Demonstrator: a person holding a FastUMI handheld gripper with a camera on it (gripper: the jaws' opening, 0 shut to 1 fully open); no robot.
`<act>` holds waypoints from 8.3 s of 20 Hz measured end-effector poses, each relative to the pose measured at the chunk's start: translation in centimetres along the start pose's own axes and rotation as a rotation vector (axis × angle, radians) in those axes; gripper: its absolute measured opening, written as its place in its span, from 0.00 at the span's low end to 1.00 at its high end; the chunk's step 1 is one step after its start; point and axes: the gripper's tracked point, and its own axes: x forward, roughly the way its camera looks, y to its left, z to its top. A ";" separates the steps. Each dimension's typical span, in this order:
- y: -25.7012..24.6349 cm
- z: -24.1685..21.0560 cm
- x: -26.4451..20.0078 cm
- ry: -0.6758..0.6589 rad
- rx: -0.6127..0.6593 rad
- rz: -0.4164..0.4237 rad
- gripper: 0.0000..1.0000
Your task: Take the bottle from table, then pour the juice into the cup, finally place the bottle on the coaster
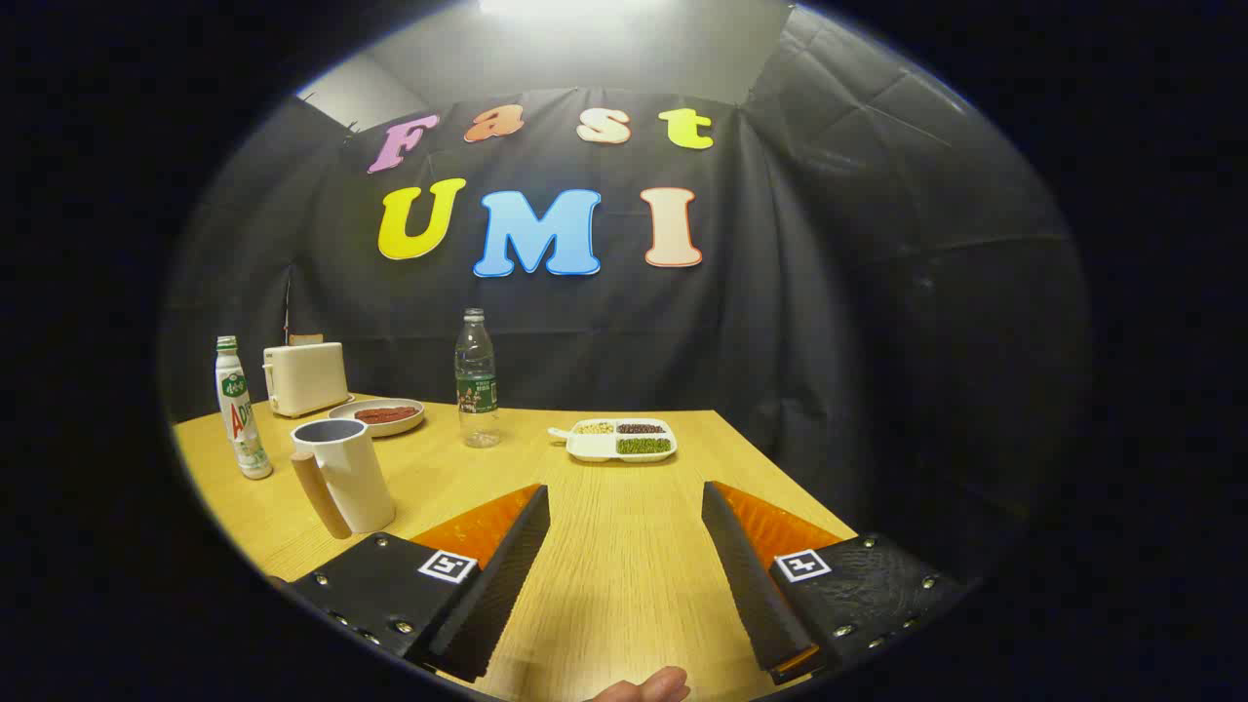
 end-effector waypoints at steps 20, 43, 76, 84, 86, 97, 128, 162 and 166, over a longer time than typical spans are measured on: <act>12.7 9.9 -2.9 -0.136 0.051 -0.163 0.95; 46.6 5.1 -2.5 -0.083 -0.001 0.371 0.95; 43.9 6.7 2.4 -0.016 0.279 0.262 0.65; 43.6 4.8 3.4 0.085 0.508 0.238 0.65; 43.4 4.5 3.5 0.096 0.523 0.232 0.65; 40.5 3.9 3.7 0.080 0.868 0.208 0.64; 36.6 4.9 3.4 -0.047 1.529 0.216 0.64; 35.8 4.9 4.4 -0.090 1.708 0.203 0.64; 35.6 5.3 4.3 -0.096 1.719 0.206 0.64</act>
